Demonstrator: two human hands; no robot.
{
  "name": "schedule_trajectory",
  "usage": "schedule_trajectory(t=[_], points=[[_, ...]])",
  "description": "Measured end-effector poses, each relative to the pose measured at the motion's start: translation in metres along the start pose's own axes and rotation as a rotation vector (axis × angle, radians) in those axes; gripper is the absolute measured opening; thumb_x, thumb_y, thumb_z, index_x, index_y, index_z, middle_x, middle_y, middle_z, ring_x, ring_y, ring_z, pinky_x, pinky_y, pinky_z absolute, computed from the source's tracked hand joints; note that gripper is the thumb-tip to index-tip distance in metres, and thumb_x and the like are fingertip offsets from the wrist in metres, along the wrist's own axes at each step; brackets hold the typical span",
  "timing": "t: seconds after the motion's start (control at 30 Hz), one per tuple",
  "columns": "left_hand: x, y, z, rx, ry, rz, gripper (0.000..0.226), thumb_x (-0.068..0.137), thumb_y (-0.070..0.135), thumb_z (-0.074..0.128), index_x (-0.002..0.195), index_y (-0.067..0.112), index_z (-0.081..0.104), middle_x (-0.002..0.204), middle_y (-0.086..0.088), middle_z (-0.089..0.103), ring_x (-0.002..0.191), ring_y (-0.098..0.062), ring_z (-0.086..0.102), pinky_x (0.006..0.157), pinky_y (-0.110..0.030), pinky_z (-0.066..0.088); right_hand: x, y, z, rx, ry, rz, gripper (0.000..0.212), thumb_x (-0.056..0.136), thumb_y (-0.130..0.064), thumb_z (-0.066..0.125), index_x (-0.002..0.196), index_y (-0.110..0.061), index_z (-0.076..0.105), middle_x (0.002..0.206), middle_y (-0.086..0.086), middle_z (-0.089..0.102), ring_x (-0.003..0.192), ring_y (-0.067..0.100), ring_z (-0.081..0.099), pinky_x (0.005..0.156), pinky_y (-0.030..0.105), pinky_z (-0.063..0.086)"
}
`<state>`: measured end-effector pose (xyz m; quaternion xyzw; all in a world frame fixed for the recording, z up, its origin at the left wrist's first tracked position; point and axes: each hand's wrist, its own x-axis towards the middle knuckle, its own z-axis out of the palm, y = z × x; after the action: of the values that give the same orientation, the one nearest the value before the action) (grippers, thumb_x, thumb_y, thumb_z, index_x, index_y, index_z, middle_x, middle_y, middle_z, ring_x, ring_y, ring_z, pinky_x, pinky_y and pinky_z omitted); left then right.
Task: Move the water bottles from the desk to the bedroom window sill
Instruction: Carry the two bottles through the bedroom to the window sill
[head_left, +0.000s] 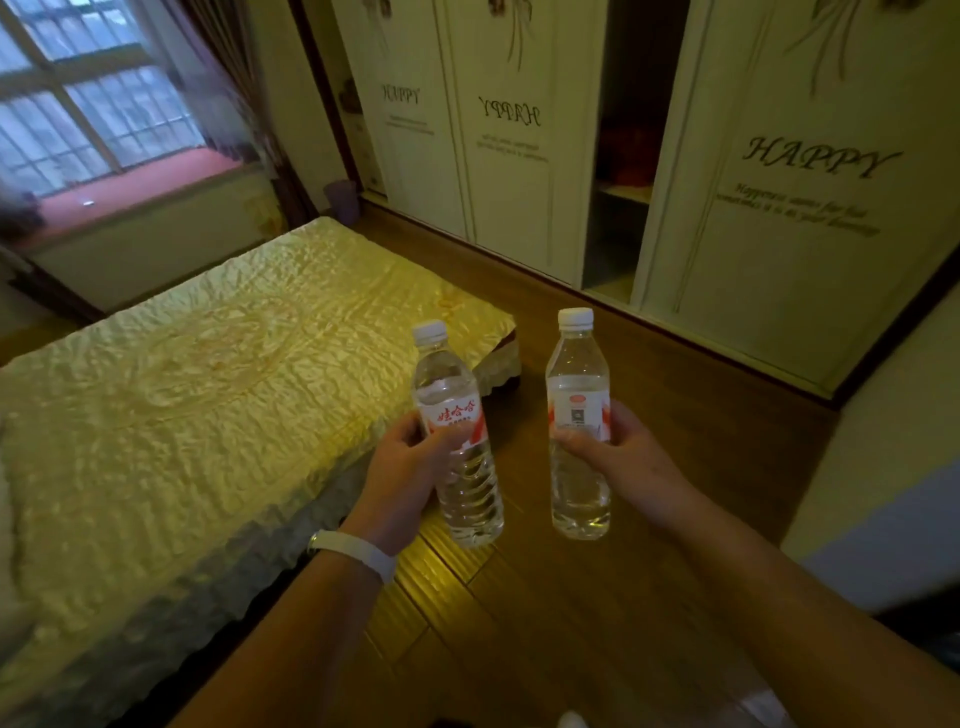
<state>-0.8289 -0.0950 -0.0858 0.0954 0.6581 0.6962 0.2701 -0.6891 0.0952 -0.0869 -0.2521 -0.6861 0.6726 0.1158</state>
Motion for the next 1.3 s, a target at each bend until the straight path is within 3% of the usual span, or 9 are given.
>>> schedule_trajectory(t=[0.37, 0.53, 0.67, 0.8, 0.9, 1.0, 1.1, 1.17, 1.3], points=[[0.158, 0.007, 0.003, -0.04, -0.036, -0.024, 0.046, 0.063, 0.027, 0.083, 0.102, 0.007, 0.073, 0.096, -0.016, 0.076, 0.082, -0.029, 0.072, 0.066, -0.036, 0.055, 0.142, -0.005, -0.009, -0.023, 0.051, 0.084, 0.036, 0.087, -0.029, 0.071, 0.119, -0.031, 0.056, 0.112, -0.002, 0.069, 0.096, 0.011, 0.07, 0.068, 0.022, 0.056], [0.26, 0.019, -0.003, -0.066, -0.132, -0.057, 0.036, 0.071, 0.018, 0.082, 0.104, 0.005, 0.072, 0.096, -0.016, 0.076, 0.083, -0.031, 0.072, 0.069, -0.039, 0.056, 0.232, -0.014, -0.002, -0.102, 0.123, 0.104, 0.051, 0.086, -0.032, 0.072, 0.131, -0.024, 0.052, 0.119, -0.002, 0.066, 0.105, 0.017, 0.067, 0.086, 0.037, 0.058], [0.34, 0.034, -0.002, -0.073, -0.195, -0.078, 0.033, 0.074, 0.018, 0.079, 0.105, 0.007, 0.073, 0.102, -0.02, 0.074, 0.092, -0.039, 0.071, 0.081, -0.049, 0.056, 0.296, -0.029, -0.001, -0.111, 0.186, 0.112, 0.044, 0.085, -0.034, 0.073, 0.123, -0.031, 0.052, 0.117, -0.005, 0.066, 0.102, 0.011, 0.067, 0.081, 0.032, 0.057], [0.403, 0.058, 0.006, -0.032, -0.231, -0.051, 0.016, 0.085, 0.004, 0.07, 0.099, 0.009, 0.072, 0.09, -0.01, 0.077, 0.081, -0.026, 0.073, 0.066, -0.037, 0.055, 0.351, -0.048, -0.005, -0.13, 0.243, 0.109, 0.046, 0.085, -0.035, 0.072, 0.125, -0.033, 0.049, 0.113, -0.012, 0.063, 0.099, 0.005, 0.064, 0.076, 0.026, 0.055], [0.438, 0.074, 0.017, -0.009, -0.25, -0.025, 0.017, 0.084, 0.006, 0.07, 0.101, 0.007, 0.071, 0.088, -0.008, 0.076, 0.077, -0.022, 0.073, 0.063, -0.034, 0.055, 0.384, -0.059, -0.012, -0.131, 0.284, 0.111, 0.044, 0.086, -0.036, 0.072, 0.125, -0.033, 0.051, 0.117, -0.008, 0.065, 0.103, 0.012, 0.065, 0.085, 0.036, 0.057], [0.47, 0.083, 0.033, -0.009, -0.277, -0.012, 0.015, 0.084, 0.009, 0.071, 0.099, 0.008, 0.072, 0.086, -0.008, 0.075, 0.074, -0.021, 0.072, 0.062, -0.034, 0.056, 0.417, -0.064, -0.025, -0.14, 0.311, 0.134, 0.06, 0.084, -0.042, 0.072, 0.137, -0.026, 0.049, 0.125, -0.003, 0.064, 0.11, 0.018, 0.065, 0.09, 0.043, 0.057], [0.501, 0.088, 0.055, -0.002, -0.281, -0.024, 0.015, 0.085, 0.006, 0.068, 0.101, 0.005, 0.071, 0.084, -0.008, 0.075, 0.071, -0.02, 0.072, 0.057, -0.028, 0.055, 0.45, -0.064, -0.044, -0.098, 0.323, 0.124, 0.059, 0.085, -0.04, 0.071, 0.138, -0.025, 0.049, 0.123, -0.003, 0.064, 0.107, 0.017, 0.064, 0.078, 0.031, 0.055], [0.525, 0.088, 0.073, 0.024, -0.264, -0.029, 0.019, 0.085, 0.007, 0.07, 0.103, 0.004, 0.07, 0.089, -0.011, 0.075, 0.076, -0.023, 0.072, 0.06, -0.03, 0.055, 0.475, -0.062, -0.062, -0.066, 0.324, 0.12, 0.056, 0.087, -0.037, 0.07, 0.138, -0.024, 0.05, 0.12, -0.004, 0.064, 0.108, 0.018, 0.063, 0.074, 0.027, 0.052], [0.576, 0.088, 0.12, 0.068, -0.26, -0.026, 0.029, 0.076, 0.019, 0.075, 0.102, 0.007, 0.073, 0.094, -0.012, 0.075, 0.082, -0.026, 0.072, 0.067, -0.036, 0.054, 0.533, -0.056, -0.108, -0.033, 0.319, 0.131, 0.056, 0.086, -0.038, 0.07, 0.137, -0.025, 0.05, 0.121, -0.004, 0.064, 0.108, 0.019, 0.064, 0.081, 0.035, 0.055]])
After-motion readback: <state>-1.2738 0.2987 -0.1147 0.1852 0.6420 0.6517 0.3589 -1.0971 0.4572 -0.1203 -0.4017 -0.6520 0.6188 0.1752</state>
